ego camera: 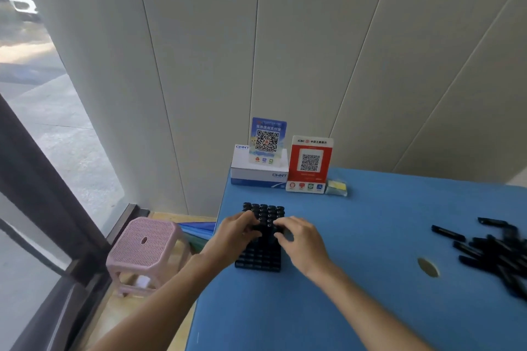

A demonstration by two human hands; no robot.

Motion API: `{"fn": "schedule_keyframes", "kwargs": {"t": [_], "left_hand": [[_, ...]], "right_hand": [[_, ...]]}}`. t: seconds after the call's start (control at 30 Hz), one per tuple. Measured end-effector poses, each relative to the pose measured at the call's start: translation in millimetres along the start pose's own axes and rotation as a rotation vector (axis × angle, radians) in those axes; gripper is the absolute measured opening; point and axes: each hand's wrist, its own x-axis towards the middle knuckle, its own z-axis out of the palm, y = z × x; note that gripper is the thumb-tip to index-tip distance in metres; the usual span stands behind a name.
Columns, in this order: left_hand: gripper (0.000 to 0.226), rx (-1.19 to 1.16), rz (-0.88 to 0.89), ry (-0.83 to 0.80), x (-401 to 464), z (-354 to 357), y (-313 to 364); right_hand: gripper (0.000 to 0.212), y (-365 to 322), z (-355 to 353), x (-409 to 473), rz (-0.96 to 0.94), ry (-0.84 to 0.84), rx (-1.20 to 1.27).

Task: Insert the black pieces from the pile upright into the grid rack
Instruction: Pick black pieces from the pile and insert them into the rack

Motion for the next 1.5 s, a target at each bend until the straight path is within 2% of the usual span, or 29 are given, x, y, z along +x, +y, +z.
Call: {"fn": "schedule_keyframes", "kwargs": {"t": [0.3, 0.6, 0.97, 1.23, 1.5], "left_hand": [[0.025, 0.172, 0.148, 0.135, 9, 9, -12], [0.024, 0.194, 0.18, 0.101, 18, 18, -24], [0.019, 0.164, 0.217, 0.056, 18, 16, -28], [0.014, 0.098, 0.217, 0.027, 19, 14, -26], [0.014, 0.091, 0.204, 0.016, 17, 10, -26]], "right_hand": [[0.02, -2, 8, 13, -0.031, -0.031, -0.132], [0.016, 6, 20, 19, -0.116, -0.003, -0.2], [0.015, 10, 18, 17, -0.307, 0.07, -0.242], [0.013, 11, 20, 12, -0.265, 0.114, -0.247], [0.011, 10, 28, 13, -0.202, 0.042, -0.262]]}}
